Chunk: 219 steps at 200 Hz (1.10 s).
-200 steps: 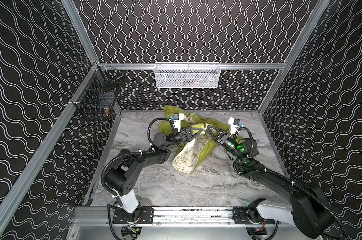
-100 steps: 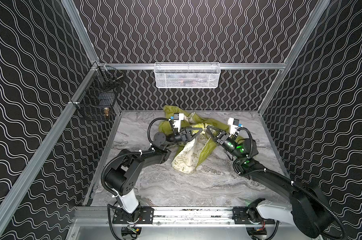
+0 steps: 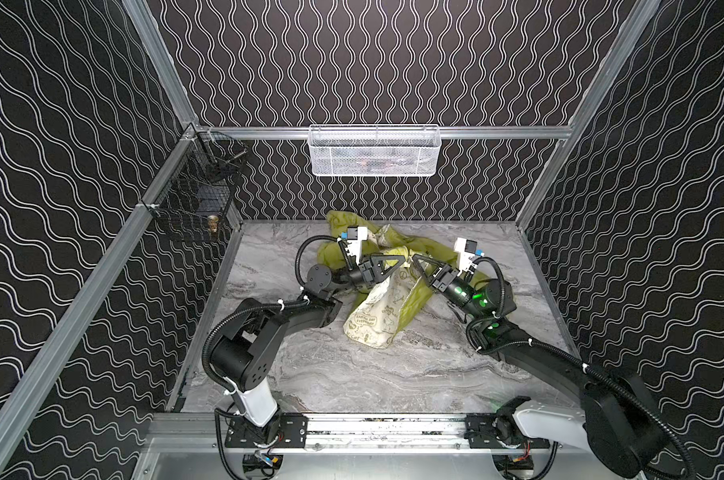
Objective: Zip up the jacket
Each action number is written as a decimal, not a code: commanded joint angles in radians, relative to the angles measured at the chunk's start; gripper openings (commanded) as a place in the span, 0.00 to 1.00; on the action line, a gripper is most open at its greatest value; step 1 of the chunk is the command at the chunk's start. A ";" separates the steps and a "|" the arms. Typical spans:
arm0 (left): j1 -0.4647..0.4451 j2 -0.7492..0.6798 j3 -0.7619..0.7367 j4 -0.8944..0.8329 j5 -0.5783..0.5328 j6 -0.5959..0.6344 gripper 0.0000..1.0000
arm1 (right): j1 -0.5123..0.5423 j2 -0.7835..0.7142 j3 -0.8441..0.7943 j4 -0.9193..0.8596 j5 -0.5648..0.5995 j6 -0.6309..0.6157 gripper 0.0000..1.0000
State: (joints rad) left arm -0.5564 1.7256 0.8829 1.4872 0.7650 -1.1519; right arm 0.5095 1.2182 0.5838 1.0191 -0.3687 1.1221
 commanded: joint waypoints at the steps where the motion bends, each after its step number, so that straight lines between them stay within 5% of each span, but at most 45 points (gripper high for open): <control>1: 0.004 0.004 0.010 0.061 -0.004 -0.019 0.00 | 0.002 -0.012 -0.005 0.027 -0.012 -0.018 0.00; 219: 0.010 0.000 -0.002 0.061 0.011 -0.030 0.00 | 0.007 -0.003 0.031 0.021 0.028 -0.047 0.00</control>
State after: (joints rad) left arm -0.5488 1.7313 0.8837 1.4872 0.7654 -1.1744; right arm 0.5114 1.2129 0.6029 0.9722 -0.3248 1.0569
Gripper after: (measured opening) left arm 0.056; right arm 0.056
